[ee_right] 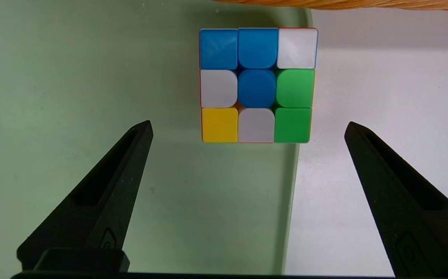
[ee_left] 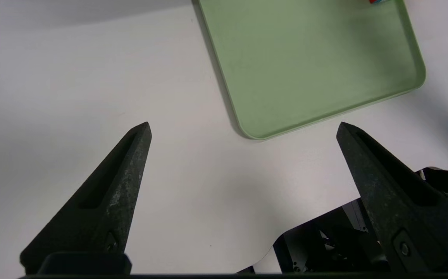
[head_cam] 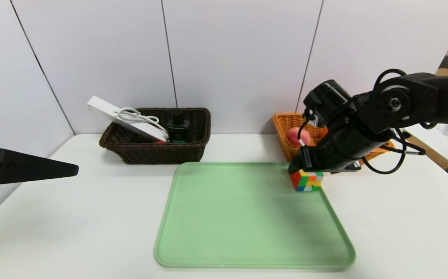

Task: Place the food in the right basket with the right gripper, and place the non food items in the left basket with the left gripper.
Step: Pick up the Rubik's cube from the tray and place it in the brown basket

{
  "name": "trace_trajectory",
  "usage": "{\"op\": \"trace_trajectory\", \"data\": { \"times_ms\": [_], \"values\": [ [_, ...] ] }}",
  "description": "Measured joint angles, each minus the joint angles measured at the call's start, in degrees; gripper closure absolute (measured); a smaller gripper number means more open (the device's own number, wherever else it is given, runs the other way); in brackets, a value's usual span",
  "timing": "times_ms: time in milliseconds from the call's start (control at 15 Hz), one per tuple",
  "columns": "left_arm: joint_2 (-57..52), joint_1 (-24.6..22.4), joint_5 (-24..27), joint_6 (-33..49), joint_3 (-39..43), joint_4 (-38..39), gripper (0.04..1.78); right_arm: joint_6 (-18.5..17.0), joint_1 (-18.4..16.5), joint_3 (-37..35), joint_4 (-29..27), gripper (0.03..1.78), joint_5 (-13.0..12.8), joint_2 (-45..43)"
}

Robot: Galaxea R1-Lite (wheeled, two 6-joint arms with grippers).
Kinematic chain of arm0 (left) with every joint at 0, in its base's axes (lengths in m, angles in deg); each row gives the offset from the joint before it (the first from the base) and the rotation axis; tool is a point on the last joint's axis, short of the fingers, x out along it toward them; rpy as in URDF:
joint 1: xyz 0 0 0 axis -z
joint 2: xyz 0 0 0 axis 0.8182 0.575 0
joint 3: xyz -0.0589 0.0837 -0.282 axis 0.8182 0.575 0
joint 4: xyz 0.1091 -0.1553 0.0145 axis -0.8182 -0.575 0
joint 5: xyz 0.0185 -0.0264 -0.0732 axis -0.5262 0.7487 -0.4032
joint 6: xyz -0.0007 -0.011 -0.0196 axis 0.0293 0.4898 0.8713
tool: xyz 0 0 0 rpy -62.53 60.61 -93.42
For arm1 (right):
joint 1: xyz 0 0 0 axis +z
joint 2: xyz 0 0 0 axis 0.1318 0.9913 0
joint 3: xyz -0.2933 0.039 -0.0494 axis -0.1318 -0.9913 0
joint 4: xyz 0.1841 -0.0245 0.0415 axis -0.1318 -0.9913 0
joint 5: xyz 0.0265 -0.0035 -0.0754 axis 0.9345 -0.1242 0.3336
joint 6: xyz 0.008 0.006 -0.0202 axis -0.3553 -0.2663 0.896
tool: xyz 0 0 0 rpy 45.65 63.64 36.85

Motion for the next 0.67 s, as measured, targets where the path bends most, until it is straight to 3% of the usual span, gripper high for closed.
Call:
{"op": "trace_trajectory", "data": {
  "times_ms": [667],
  "values": [
    [-0.24, 0.0, -0.09, 0.0, 0.94, 0.01, 0.13, -1.02, -0.66, 3.4, 0.3, 0.1, 0.13, 5.33]
  ]
}}
